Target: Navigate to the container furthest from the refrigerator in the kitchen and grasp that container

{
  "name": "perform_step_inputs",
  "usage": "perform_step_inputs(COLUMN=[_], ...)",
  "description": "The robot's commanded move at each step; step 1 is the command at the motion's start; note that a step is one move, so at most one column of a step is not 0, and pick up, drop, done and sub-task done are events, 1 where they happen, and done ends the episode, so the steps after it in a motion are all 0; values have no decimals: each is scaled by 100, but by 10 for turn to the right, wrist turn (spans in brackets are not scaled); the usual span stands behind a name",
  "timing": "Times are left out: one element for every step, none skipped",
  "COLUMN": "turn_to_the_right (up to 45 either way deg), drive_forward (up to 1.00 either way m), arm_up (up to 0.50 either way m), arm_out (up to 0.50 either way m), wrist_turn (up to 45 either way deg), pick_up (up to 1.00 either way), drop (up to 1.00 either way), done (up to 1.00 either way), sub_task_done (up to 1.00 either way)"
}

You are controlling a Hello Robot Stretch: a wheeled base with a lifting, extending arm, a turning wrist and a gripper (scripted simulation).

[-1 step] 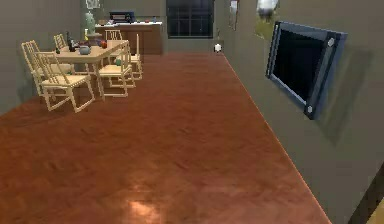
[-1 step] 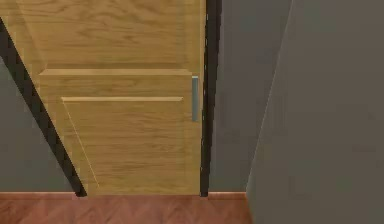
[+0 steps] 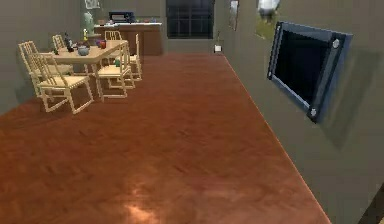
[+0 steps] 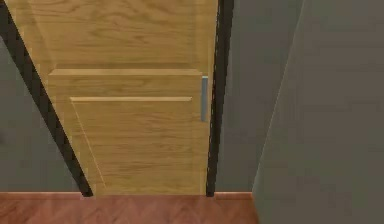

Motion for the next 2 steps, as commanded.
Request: perform_step_inputs(turn_to_the_right=[-450,-420], drive_forward=[0,0], arm_up=[0,0], arm_out=[0,0], wrist_turn=[0,0], pick_up=[0,0], drop=[0,0], done=[0,0], sub_task_done=[0,0])
